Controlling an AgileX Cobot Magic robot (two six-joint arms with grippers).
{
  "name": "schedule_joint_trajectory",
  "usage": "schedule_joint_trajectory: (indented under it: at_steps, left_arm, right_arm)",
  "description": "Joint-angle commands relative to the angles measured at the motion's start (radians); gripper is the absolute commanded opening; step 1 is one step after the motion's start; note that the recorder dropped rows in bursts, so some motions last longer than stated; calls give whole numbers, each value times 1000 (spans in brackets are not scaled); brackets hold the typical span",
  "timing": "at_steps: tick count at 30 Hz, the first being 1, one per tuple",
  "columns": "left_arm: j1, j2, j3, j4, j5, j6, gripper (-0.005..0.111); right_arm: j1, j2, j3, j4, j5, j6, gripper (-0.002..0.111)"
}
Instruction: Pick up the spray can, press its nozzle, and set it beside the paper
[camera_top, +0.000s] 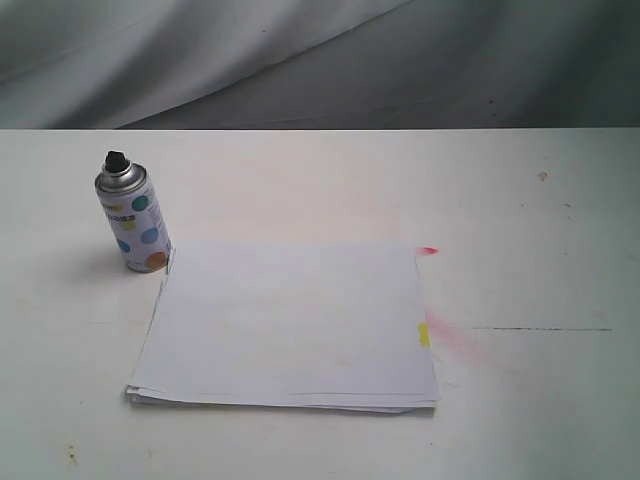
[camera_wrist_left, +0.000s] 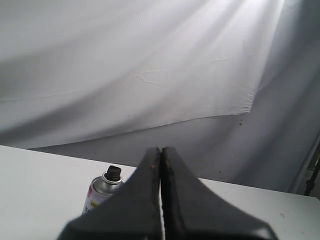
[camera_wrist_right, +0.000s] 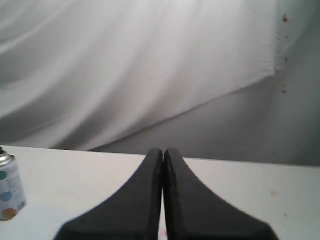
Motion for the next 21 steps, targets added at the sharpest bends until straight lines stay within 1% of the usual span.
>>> schedule_joint_trajectory:
  at_steps: [1, 3, 4, 5, 7, 11, 13, 15, 18, 21]
  left_arm:
    - [-1, 3, 3, -5, -12, 0, 0]
    - [-1, 3, 3, -5, -12, 0, 0]
    - [-1, 3, 3, -5, -12, 0, 0]
    - [-1, 3, 3, -5, -12, 0, 0]
    - [-1, 3, 3, -5, -12, 0, 0]
    - [-1, 3, 3, -5, -12, 0, 0]
    - [-1, 3, 3, -5, -12, 0, 0]
    - [-1, 3, 3, -5, -12, 0, 0]
    - [-1, 3, 3, -5, -12, 0, 0]
    - [-1, 3, 3, -5, -12, 0, 0]
  right_arm:
    - [-8, -3, 15, -448, -160, 525, 0]
    - [-8, -3, 15, -742, -217, 838, 0]
    - [-8, -3, 15, -847, -233, 933, 0]
    - [-8, -3, 17, -961, -249, 1019, 0]
    - [-8, -3, 22, -1114, -277, 1090, 0]
    - [-8, -3, 91, -1179, -402, 1122, 0]
    - [-8, -3, 142, -1219, -469, 1200, 0]
    - [-8, -3, 184, -1304, -518, 1307, 0]
    - [-8, -3, 205, -1409, -534, 1418, 0]
    - [-8, -3, 205, -1418, -530, 1432, 0]
